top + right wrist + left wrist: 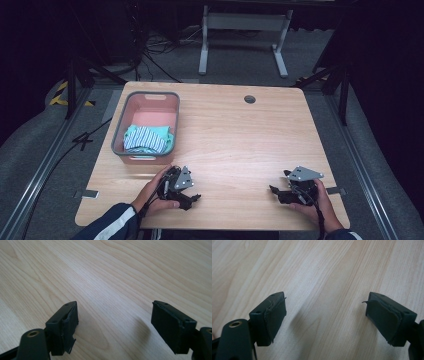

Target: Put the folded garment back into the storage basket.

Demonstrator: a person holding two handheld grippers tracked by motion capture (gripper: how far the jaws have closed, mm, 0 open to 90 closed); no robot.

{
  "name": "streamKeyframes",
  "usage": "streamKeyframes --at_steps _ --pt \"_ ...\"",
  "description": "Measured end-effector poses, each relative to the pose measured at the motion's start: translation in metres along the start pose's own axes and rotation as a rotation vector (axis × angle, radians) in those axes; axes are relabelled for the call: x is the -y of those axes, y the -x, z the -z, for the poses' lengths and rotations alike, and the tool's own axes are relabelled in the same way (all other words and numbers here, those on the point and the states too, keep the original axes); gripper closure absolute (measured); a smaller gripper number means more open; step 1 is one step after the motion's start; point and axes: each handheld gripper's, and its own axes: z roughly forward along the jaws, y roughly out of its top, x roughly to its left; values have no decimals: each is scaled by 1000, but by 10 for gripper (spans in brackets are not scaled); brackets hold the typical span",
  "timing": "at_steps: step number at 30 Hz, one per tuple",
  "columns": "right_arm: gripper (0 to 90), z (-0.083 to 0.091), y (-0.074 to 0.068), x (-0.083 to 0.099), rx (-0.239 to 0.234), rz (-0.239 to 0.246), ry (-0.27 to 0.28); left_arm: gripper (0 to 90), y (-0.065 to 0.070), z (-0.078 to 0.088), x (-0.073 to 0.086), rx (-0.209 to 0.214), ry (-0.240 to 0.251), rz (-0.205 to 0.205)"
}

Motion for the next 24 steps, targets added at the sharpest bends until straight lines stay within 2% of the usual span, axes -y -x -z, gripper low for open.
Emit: streamKeyframes --at_steps 2,3,5,24 --pt "184 1 6 8 -9 -36 21 166 -3 -2 2 23 16 16" --pt "167 2 9 9 -18 -58 12 163 -4 -2 3 39 19 33" --pt "162 2 14 10 -30 -97 0 148 -7 -5 6 70 34 97" --pt "154 3 15 11 -24 -95 -2 130 -9 -6 5 73 28 87"
